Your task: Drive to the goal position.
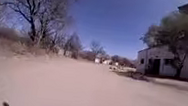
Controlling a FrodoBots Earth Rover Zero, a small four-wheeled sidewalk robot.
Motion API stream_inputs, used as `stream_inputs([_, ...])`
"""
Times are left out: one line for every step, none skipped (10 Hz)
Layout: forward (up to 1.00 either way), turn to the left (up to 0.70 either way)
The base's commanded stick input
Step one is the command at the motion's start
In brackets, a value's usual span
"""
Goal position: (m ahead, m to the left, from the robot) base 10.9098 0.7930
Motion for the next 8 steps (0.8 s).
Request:
stream_inputs([1.00,0.00])
stream_inputs([1.00,-0.21])
stream_inputs([1.00,-0.27])
stream_inputs([1.00,-0.27])
stream_inputs([1.00,-0.17])
stream_inputs([1.00,0.00])
stream_inputs([1.00,0.00])
stream_inputs([1.00,0.00])
